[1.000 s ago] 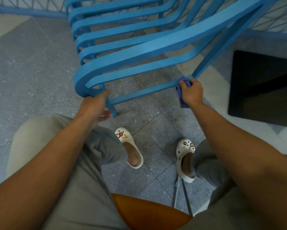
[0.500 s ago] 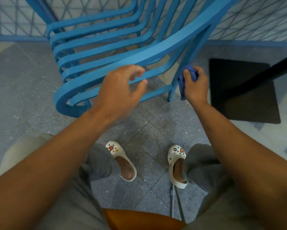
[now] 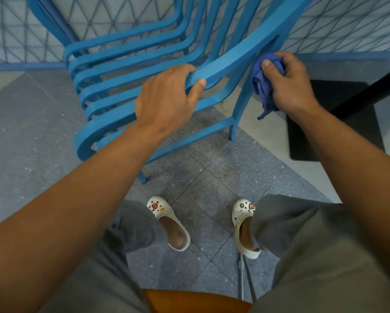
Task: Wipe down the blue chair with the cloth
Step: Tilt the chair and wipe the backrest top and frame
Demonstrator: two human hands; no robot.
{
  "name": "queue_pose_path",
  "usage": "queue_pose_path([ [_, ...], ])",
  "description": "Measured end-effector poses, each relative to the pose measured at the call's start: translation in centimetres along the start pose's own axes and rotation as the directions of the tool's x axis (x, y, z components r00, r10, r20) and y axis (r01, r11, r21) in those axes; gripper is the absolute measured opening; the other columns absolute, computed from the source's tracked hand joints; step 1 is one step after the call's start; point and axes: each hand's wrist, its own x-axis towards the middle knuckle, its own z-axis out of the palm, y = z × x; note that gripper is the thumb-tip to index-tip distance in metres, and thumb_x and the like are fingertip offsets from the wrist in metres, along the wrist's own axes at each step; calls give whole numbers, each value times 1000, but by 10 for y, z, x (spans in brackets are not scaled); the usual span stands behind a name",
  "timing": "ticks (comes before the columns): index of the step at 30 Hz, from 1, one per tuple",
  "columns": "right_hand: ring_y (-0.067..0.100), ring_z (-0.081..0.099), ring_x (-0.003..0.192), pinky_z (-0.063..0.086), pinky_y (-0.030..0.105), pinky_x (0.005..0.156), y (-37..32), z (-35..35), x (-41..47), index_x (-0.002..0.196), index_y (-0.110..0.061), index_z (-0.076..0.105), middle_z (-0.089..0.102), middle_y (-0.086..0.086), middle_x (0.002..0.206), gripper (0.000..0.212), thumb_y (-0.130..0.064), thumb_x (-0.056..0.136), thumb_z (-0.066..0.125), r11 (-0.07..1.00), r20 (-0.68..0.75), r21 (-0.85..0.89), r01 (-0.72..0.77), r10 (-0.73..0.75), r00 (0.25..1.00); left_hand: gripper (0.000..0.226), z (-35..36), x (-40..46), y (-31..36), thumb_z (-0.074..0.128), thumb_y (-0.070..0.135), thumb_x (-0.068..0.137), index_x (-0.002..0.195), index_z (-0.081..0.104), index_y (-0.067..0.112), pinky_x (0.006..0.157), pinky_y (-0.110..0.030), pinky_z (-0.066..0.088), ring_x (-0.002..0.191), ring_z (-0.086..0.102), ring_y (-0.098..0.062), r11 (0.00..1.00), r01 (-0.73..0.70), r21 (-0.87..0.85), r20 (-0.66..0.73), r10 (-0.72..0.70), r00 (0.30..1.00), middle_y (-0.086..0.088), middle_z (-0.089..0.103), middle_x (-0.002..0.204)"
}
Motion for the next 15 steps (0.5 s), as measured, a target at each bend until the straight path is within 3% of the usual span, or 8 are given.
queue_pose_path([
  [7, -5, 65, 75, 51, 16, 71, -12, 0, -1, 103, -19, 61, 69, -9, 88, 5, -23, 103, 58, 996, -21, 87, -32, 34, 999, 53, 0, 4, 4, 35, 58, 102, 110, 67, 16, 69, -39, 49, 82, 64, -27, 995, 38, 90, 25, -40, 999, -3, 70, 91],
  [10, 4, 69, 85, 57, 23, 79, -21, -2, 0, 112, -13, 61, 72, -2, 97, 14, -23, 104, 58, 988, -11, 144, -57, 59, 998, 56, 0, 5, 3, 30, 61, 102, 93, 64, 17, 62, -39, 43, 71, 58, -27, 992, 60, 111, 45, -65, 997, -2, 64, 78],
  [13, 19, 70, 98, 58, 35, 90, -29, -5, 0, 115, -10, 62, 73, 10, 109, 18, -23, 104, 57, 979, 30, 178, -96, 92, 995, 60, -3, 8, 3, 27, 64, 101, 90, 63, 18, 60, -39, 43, 64, 56, -26, 991, 93, 96, 51, -99, 994, 0, 60, 70],
  [15, 20, 70, 96, 57, 35, 89, -32, -8, -1, 114, -10, 63, 73, 10, 106, 17, -23, 104, 57, 979, 38, 172, -106, 101, 994, 62, -5, 8, 2, 27, 65, 101, 86, 62, 17, 59, -39, 43, 61, 55, -26, 991, 97, 92, 54, -102, 993, 1, 57, 65],
])
